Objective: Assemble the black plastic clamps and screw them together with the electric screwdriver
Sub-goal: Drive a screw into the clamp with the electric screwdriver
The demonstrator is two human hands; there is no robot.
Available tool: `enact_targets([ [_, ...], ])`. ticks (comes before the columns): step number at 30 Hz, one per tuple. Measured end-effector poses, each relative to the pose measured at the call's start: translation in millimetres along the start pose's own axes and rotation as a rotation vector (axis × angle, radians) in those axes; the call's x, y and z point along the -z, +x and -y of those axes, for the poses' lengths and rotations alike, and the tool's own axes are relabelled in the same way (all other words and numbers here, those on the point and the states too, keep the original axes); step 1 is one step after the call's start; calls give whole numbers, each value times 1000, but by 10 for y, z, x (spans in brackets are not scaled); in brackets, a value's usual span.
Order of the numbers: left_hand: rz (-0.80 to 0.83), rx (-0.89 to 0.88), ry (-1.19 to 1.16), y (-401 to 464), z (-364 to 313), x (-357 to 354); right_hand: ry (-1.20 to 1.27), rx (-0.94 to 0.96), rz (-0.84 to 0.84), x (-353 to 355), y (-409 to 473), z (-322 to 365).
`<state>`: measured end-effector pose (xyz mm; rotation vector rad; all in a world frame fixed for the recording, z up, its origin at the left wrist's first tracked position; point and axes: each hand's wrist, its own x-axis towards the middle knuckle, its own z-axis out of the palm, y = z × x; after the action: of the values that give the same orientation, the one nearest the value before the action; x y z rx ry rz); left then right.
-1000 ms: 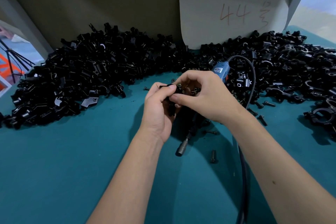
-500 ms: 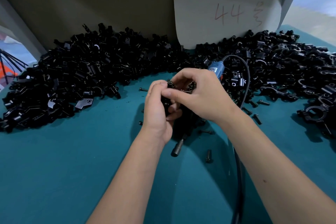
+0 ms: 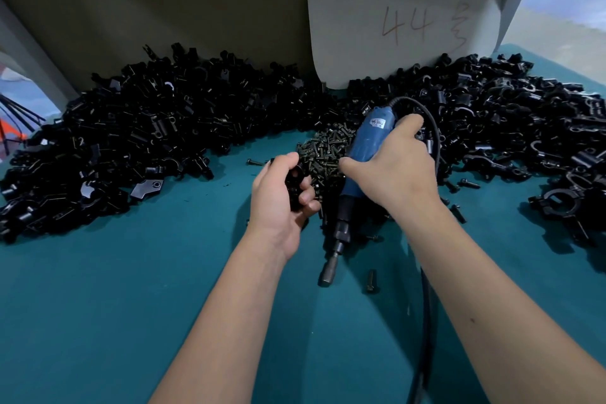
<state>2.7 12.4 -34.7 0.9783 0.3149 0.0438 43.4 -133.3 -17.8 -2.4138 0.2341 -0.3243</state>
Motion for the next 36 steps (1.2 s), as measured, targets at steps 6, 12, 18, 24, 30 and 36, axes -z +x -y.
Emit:
enact_targets([
  [6,49,27,68,-1,-29,29,841,-129,61,211,124,17],
  [12,39,-180,398,25,-25,69,1595,-308,103,360,115,115],
  [18,122,-542,880,13,66,163,1820,-308,-88,444,90,144],
  [24,114,-642,1048,34,94,210,1780,-235,-442,597,58,232],
  [30,176,-660,1057,-1,119,183,1775,-168,-589,688,-115,401],
  [36,189,-647,973,-2,114,185,1779,-174,-571,723,-218,500],
])
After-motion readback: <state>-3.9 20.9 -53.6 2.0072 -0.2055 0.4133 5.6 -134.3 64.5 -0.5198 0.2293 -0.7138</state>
